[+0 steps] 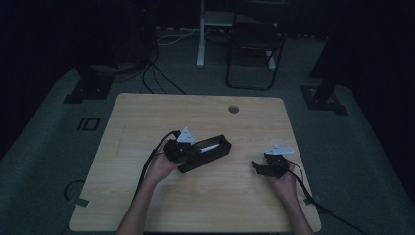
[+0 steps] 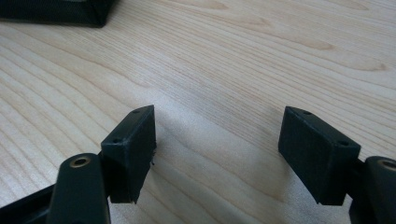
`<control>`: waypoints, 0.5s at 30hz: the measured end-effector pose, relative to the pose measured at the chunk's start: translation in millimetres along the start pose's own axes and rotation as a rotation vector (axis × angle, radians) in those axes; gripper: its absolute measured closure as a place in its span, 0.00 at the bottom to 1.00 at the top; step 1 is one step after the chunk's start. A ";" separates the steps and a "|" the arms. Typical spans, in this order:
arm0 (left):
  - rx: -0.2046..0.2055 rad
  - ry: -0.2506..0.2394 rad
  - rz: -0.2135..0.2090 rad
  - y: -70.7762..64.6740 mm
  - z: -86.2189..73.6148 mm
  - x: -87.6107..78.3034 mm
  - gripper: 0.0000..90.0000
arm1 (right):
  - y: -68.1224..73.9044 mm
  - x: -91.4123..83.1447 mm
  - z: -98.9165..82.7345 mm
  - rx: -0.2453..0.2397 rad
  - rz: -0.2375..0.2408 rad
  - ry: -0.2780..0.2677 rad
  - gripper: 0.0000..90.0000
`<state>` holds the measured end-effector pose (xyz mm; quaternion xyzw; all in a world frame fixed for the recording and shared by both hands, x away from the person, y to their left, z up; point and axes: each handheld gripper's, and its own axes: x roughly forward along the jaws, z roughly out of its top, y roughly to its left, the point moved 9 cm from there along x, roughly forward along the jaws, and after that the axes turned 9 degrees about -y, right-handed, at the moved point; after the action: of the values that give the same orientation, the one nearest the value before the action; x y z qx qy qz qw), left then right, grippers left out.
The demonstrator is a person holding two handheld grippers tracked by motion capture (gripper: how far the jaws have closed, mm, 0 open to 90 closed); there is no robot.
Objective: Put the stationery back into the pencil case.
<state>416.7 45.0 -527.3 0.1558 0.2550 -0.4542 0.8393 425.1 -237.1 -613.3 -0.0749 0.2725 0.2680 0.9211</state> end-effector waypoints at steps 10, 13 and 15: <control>-0.019 -0.010 0.021 2.4 2.1 -5.5 0.67 | 0.2 0.0 0.0 0.000 0.001 0.000 0.30; -0.016 -0.024 0.041 6.8 3.0 -14.3 0.62 | 0.2 0.0 0.0 0.000 0.001 0.000 0.30; -0.023 -0.036 0.058 11.7 2.4 -21.7 0.60 | 0.1 0.0 0.0 -0.001 0.001 0.000 0.30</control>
<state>417.3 65.0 -512.6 0.1456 0.2405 -0.4293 0.8583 425.1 -237.0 -613.3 -0.0751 0.2726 0.2684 0.9209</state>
